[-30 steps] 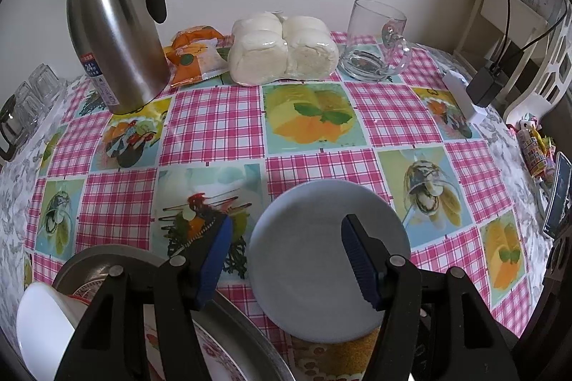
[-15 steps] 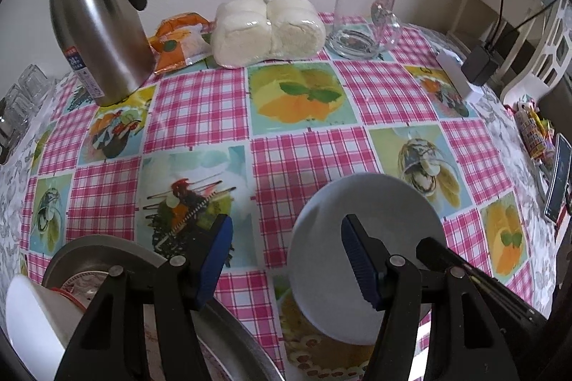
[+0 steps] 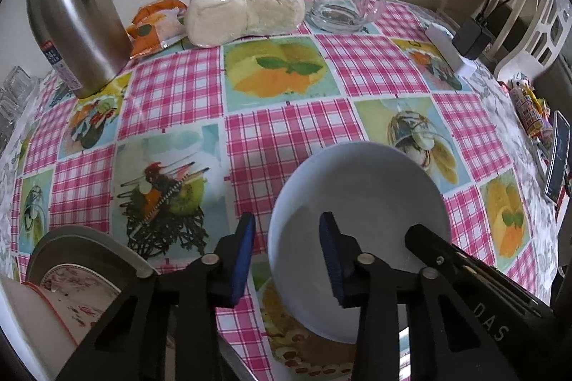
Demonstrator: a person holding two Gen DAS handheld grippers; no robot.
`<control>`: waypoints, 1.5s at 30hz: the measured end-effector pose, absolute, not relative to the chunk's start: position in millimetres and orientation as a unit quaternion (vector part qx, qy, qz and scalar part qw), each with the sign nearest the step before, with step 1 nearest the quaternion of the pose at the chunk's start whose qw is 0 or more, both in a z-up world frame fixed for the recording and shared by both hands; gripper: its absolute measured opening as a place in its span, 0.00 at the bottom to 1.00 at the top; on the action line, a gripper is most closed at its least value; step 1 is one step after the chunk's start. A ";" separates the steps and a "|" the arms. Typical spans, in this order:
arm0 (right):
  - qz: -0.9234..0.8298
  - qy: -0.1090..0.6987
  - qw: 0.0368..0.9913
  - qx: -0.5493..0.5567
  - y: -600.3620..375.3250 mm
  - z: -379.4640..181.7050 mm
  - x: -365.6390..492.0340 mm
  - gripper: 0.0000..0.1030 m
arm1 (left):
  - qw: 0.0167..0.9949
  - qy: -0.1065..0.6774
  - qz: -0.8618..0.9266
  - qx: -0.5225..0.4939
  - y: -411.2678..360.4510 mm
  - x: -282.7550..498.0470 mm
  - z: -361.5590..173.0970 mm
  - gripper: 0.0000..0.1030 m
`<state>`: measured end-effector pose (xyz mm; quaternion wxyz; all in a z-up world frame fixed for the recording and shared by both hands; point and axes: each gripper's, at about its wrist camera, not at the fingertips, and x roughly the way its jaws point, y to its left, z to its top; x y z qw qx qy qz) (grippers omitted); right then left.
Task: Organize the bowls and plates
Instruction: 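Carry the white round bowl with both tools back to the basin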
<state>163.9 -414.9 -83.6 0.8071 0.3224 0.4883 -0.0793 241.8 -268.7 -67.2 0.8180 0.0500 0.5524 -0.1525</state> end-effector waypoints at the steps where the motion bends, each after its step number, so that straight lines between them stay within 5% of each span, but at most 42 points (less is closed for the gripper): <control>1: -0.080 0.491 0.805 0.322 -414.5 -85.5 164.2 0.14 | 0.817 0.553 -0.153 0.050 -269.1 241.6 -68.8 0.32; 9: -0.077 0.500 0.801 0.318 -409.5 -91.7 167.0 0.14 | 0.814 0.556 -0.158 0.048 -268.8 241.6 -74.0 0.16; 45: -0.046 0.465 0.837 0.284 -382.8 -26.9 162.6 0.14 | 0.841 0.513 -0.171 -0.023 -220.6 227.5 -9.5 0.16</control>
